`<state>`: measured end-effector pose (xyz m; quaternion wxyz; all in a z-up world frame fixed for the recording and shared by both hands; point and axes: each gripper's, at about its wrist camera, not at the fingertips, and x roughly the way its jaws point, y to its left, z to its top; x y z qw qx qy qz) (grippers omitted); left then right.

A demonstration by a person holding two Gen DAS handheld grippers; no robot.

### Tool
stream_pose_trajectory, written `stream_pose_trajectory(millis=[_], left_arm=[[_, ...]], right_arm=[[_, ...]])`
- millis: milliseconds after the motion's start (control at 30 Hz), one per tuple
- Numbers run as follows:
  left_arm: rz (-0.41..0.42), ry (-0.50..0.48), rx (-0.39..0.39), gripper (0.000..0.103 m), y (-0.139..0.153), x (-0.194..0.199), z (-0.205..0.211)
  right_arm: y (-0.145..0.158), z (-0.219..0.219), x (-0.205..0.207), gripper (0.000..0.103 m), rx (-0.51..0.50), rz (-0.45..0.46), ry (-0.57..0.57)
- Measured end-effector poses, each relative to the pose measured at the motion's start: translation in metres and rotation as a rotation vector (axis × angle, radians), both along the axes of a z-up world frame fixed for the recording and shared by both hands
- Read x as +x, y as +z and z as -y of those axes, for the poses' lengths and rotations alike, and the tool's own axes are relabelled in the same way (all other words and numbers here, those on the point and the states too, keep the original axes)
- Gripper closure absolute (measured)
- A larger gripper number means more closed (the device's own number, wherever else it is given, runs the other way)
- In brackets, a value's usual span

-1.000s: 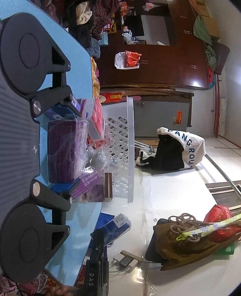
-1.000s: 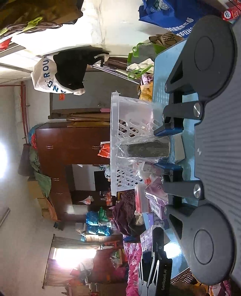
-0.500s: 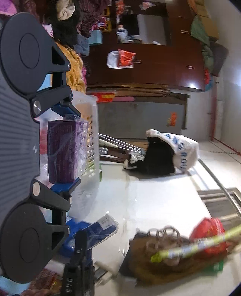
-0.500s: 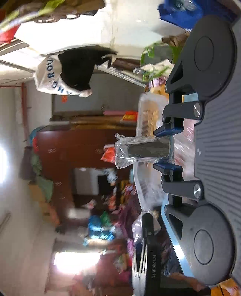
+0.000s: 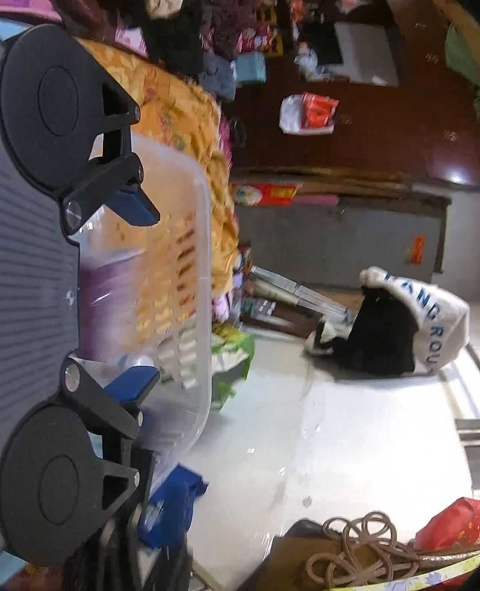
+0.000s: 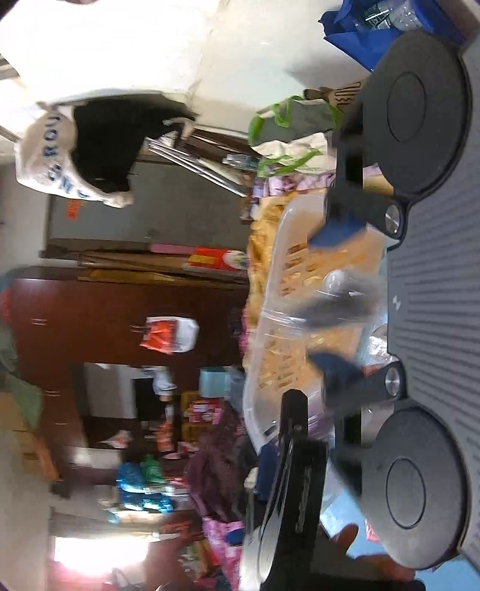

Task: Organize objects
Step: 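Lift both items over the white basket and release them, then grasp the pink tissue pack with the left tool while the right tool grasps the white KENT box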

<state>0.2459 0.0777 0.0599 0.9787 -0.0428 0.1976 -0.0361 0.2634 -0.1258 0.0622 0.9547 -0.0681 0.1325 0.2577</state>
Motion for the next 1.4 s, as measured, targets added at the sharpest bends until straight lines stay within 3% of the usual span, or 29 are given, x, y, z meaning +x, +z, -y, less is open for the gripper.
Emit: stream_pose_trajectory(millis=[33,167,200,333,400,467,600,667,700,800,867,933,1267,1400], left_arm=[[0.03,-0.001,-0.002,0.017,0.001,-0.012,-0.003],[0.129,-0.065,-0.066,0.012,-0.002,-0.083,-0.022],[0.138,-0.054,-0.07,0.006,-0.007,-0.098,-0.027],[0.113,-0.016,-0.04,0.005,-0.032,-0.131,-0.041],[0.087,-0.034,-0.037,0.005,-0.045,-0.134,-0.047],[0.056,-0.039,-0.028,0.005,-0.055,-0.129,-0.052],[-0.005,-0.047,-0.023,0.005,-0.067,-0.111,-0.055],[-0.024,-0.048,-0.011,0.005,-0.072,-0.108,-0.055],[-0.029,-0.038,-0.001,0.005,-0.074,-0.105,-0.055],[-0.042,-0.044,0.005,0.008,-0.078,-0.102,-0.05],[-0.043,-0.048,0.016,0.017,-0.08,-0.103,-0.048],[-0.035,-0.037,0.044,0.034,-0.081,-0.106,-0.044],[0.09,-0.054,0.038,0.034,-0.077,-0.128,-0.043],[0.116,-0.033,0.022,0.034,-0.076,-0.133,-0.046]], right_arm=[[-0.003,0.008,-0.015,0.0,0.03,0.03,0.012],[-0.035,0.029,-0.053,0.0,0.073,-0.005,0.097],[-0.044,0.029,-0.058,0.0,0.066,-0.014,0.095],[-0.058,0.025,-0.054,0.0,0.06,-0.099,0.106],[-0.058,0.025,-0.043,0.005,0.101,-0.156,0.132],[-0.059,0.022,-0.037,0.024,0.101,-0.185,0.155],[-0.064,0.016,-0.043,0.042,0.054,-0.171,0.173],[-0.064,0.015,-0.052,0.059,0.059,-0.157,0.183],[-0.063,0.015,-0.055,0.062,0.056,-0.142,0.18],[-0.063,0.018,-0.068,0.062,0.048,-0.072,0.144],[-0.064,0.026,-0.073,0.062,0.085,-0.056,0.154],[-0.067,0.032,-0.078,0.062,0.105,-0.044,0.152],[-0.069,0.044,-0.085,0.062,0.193,0.026,0.104],[-0.069,0.039,-0.09,0.062,0.169,0.1,0.035]])
